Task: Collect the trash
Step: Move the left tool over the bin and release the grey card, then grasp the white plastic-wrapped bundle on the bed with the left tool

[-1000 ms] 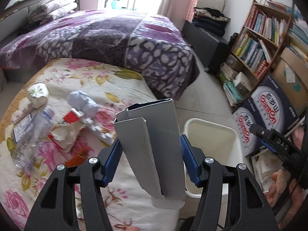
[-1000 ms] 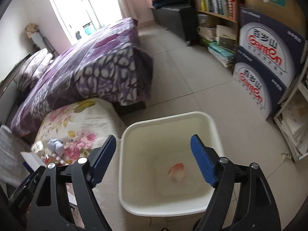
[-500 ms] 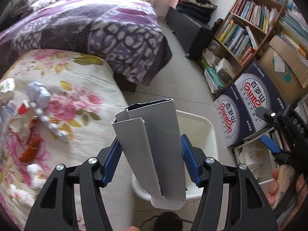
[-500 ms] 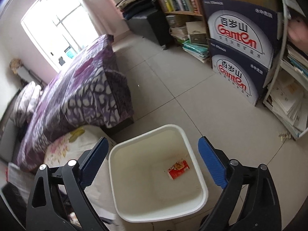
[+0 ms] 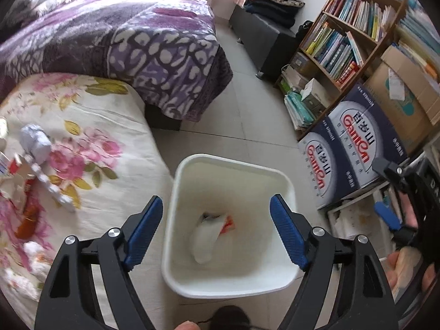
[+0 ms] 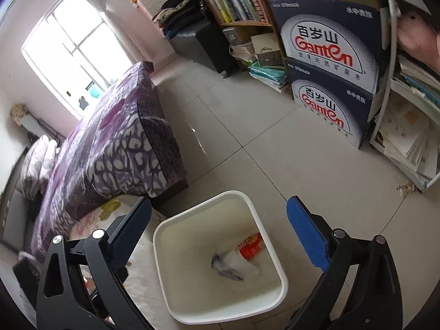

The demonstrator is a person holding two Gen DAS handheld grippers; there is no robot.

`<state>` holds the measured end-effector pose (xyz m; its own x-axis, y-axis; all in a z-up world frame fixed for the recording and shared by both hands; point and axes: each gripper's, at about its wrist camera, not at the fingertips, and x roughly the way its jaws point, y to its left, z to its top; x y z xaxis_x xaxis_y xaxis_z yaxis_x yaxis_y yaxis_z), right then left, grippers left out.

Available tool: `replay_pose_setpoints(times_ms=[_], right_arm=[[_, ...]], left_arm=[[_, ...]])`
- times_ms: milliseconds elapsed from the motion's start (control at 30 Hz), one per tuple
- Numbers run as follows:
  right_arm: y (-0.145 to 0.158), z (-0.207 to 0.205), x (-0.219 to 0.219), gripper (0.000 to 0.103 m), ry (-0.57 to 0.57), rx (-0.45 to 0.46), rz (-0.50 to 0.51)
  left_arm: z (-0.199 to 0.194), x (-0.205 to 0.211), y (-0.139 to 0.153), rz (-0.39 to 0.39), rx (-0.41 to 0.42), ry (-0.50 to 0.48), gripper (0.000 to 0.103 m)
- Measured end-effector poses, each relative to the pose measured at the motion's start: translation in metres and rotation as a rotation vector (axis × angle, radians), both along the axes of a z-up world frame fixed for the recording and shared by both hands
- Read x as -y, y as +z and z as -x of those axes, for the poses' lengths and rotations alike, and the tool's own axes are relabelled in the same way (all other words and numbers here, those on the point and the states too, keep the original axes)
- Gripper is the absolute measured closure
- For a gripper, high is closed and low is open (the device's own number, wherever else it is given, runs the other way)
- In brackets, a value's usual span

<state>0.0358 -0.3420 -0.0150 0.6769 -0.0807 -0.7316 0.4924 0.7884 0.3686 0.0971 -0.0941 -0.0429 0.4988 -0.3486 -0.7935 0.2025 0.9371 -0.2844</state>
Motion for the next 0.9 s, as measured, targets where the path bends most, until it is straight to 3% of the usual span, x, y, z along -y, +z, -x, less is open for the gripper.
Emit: replay_pose_setpoints(times_ms=[300, 533, 667, 900], right_arm=[[-0.002, -0.016, -0.06, 0.007, 0.122, -0.048, 0.176], [-0.019, -0.031, -0.11, 0.007, 0.256, -0.11, 0.23], [-0.029, -0.038, -0.137, 0.007, 0.324, -0.144, 0.251], [-0.049, -0.051, -0.188, 0.007, 0.461, -0.209, 0.256]], left_arm=[[0.025, -0.046, -0.005, -0.217, 0.062, -0.015, 0.023], [0.042, -0.1, -0.033, -0.353, -0.027, -0.015, 0.022], [0.057, -0.127, -0.045, -0.415, -0.074, -0.092, 0.022], [0.086, -0.168, -0.067, -0.512, -0.143, -0.31, 0.022]])
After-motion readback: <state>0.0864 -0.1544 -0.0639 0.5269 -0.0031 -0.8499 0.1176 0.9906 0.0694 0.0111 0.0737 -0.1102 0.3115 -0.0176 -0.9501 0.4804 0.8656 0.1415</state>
